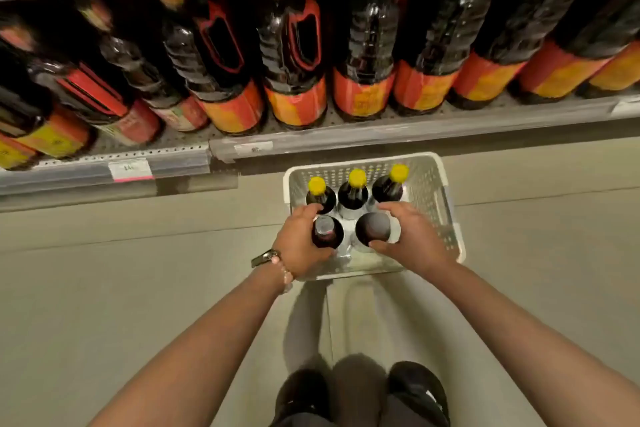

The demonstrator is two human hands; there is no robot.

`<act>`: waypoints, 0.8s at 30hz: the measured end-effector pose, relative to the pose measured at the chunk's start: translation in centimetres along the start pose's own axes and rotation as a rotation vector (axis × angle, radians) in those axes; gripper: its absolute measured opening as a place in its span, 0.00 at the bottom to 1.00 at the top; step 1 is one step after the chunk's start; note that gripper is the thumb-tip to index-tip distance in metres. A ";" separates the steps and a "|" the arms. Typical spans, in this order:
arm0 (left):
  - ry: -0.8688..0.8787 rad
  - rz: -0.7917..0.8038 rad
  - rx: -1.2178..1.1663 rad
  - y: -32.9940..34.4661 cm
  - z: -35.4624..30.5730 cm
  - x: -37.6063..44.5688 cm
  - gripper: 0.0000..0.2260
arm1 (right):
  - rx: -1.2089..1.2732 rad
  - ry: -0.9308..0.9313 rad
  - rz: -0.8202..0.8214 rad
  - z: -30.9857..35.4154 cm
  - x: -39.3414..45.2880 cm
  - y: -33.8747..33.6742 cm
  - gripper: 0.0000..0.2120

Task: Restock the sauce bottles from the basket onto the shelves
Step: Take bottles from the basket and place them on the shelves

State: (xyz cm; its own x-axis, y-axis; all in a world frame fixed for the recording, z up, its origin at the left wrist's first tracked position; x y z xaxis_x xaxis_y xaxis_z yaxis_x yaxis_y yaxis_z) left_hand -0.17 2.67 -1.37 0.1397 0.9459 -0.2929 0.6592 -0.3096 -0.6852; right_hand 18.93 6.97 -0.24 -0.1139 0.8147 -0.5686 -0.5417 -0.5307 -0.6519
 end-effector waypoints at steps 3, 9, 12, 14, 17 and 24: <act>-0.014 -0.012 -0.038 1.1 1.2 0.5 0.36 | 0.042 0.003 0.025 -0.8 1.3 1.6 0.34; 0.033 -0.065 -0.091 2.6 2.2 1.4 0.28 | 0.106 0.025 0.017 -2.3 3.2 4.0 0.35; 0.073 -0.057 -0.072 3.3 2.5 2.0 0.27 | 0.113 0.020 0.019 -2.7 3.7 4.6 0.35; 0.085 -0.049 -0.068 3.6 2.7 2.2 0.27 | 0.116 0.015 0.034 -2.9 3.9 5.0 0.37; 0.095 -0.052 -0.056 3.7 3.0 2.5 0.26 | 0.134 0.009 0.073 -3.1 4.2 5.4 0.42; 0.105 -0.100 -0.032 4.2 3.4 2.5 0.22 | 0.169 -0.005 -0.039 -3.0 4.2 5.6 0.31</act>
State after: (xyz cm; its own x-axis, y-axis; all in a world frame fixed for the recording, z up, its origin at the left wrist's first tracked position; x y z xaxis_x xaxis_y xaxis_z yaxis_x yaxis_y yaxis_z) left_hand 0.41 3.36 -7.26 0.1475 0.9773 -0.1520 0.6968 -0.2117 -0.6853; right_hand 17.87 6.70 -7.77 -0.0941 0.8352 -0.5418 -0.6778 -0.4524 -0.5796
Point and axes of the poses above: each hand's wrist, its own x-axis towards the middle knuckle, its own y-axis out of the palm, z = x × y, the point moved 3 cm from there along x, towards the middle knuckle, and after that the axes turned 15 degrees about y, right-handed, at the moved point
